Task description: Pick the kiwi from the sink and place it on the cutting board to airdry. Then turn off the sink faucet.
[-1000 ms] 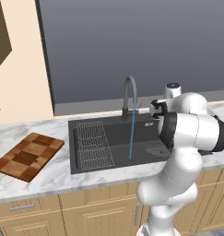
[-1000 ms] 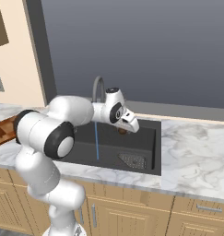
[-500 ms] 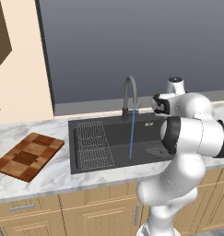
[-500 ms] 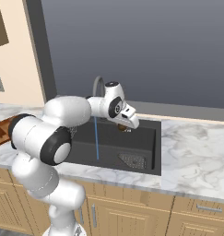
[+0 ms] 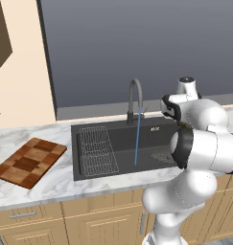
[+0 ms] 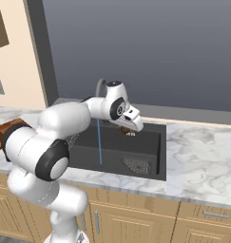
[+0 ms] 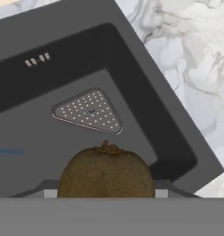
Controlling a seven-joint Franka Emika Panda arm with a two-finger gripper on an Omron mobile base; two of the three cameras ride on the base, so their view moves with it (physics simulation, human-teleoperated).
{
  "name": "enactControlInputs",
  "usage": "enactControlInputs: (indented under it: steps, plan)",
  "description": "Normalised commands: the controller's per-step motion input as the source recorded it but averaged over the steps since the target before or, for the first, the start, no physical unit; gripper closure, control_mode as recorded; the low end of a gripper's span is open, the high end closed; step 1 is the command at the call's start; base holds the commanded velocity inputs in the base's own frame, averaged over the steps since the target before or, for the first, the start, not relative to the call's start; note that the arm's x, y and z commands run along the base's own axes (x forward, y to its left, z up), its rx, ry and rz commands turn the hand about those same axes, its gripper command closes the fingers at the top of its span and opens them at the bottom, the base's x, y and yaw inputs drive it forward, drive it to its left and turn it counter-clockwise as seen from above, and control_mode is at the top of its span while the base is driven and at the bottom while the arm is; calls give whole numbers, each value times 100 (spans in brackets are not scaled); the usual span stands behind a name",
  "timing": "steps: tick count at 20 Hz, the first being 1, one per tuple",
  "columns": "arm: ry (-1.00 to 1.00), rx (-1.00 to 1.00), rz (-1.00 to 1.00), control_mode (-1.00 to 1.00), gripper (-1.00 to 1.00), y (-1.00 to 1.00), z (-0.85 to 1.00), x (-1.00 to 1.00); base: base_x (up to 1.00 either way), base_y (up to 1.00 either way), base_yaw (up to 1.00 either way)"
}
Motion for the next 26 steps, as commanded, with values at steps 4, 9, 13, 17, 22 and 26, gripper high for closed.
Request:
enactControlInputs:
  steps: [4, 9, 13, 17, 22, 26]
  plan:
    - [-5, 0, 0, -100, 100, 1, 19, -27, 0, 0, 0]
    - [-7, 0, 0, -100, 100, 8, 17, -35, 0, 0, 0]
    - [-5, 0, 0, -100, 100, 13, 15, -36, 0, 0, 0]
    - [0, 0, 1, -100, 100, 20, 5, -35, 0, 0, 0]
    - [0, 0, 4, -100, 100, 20, 0, -29, 0, 0, 0]
    - [0, 0, 5, -100, 100, 12, 0, -27, 0, 0, 0]
